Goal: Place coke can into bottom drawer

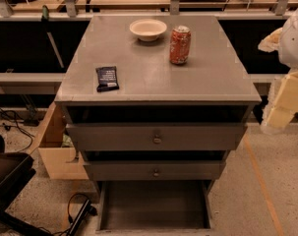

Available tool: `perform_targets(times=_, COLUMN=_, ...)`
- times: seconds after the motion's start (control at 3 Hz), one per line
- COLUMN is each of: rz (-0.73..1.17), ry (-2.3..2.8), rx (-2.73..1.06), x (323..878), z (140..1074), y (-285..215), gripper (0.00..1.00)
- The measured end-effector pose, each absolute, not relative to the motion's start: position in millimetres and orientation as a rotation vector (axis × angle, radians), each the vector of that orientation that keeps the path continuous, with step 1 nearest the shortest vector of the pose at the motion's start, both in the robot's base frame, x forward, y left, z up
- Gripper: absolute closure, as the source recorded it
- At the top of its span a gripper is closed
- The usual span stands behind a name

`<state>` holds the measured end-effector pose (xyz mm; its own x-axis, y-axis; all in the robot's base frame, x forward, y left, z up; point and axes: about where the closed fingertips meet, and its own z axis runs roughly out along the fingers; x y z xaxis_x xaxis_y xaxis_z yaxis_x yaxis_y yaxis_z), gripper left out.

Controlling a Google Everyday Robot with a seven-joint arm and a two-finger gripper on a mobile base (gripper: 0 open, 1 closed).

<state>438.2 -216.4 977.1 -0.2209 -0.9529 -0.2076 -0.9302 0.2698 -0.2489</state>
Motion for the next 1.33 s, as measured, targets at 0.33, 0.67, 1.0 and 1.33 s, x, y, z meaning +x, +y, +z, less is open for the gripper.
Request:
perform_targets(times=0.33, rz=-0.102, ry=2.229, rx=-1.723, x=438.2, z=977.1, y=-216.4, gripper=0.0)
perform_targets(times=0.67, rz=-0.044, ry=2.168, rx=-1.646, x=462.2, z=978.2, y=-212.5, gripper=0.0)
perform_targets(times=1.0, rz=0.156, ry=2.01, rx=-1.354, x=536.3, z=980.0, y=-218.6, gripper=0.0)
perform_targets(times=1.33, rz=0.305, ry=1.867, rx=-1.124, x=582.7, z=989.8, y=-215.4, gripper=0.0)
